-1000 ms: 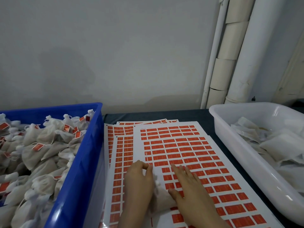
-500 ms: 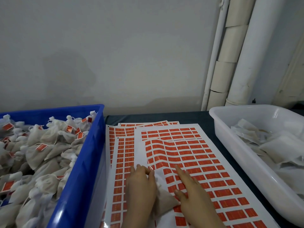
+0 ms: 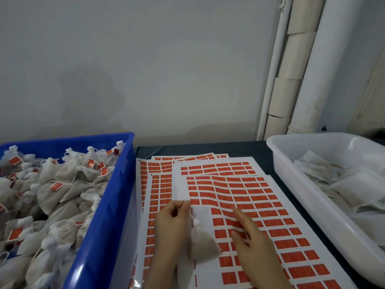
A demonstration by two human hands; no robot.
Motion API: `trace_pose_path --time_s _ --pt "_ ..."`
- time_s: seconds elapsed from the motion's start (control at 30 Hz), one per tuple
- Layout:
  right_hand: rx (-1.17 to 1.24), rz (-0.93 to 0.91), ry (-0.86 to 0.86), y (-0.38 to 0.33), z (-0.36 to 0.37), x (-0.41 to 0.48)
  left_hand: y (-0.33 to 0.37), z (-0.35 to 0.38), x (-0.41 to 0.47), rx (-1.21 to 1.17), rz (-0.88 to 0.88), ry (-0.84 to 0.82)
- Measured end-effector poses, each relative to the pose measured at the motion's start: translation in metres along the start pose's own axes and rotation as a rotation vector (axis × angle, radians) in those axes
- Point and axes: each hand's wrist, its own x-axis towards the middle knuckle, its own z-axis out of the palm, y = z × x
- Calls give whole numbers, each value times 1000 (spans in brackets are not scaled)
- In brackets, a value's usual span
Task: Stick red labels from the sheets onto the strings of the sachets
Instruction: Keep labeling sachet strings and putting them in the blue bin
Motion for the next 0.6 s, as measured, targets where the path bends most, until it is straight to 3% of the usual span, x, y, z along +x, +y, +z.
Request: trace_pose_path --time_s 0.23,0.37,0.6 --pt "-174 -115 28 -16 -6 10 0 -8 3 -182 -27 -56" --pt "-172 -280 155 -41 3 25 2 -7 2 -288 -3 -62" --pt "-70 -427 148 -56 30 37 4 -8 3 -372 4 -53"
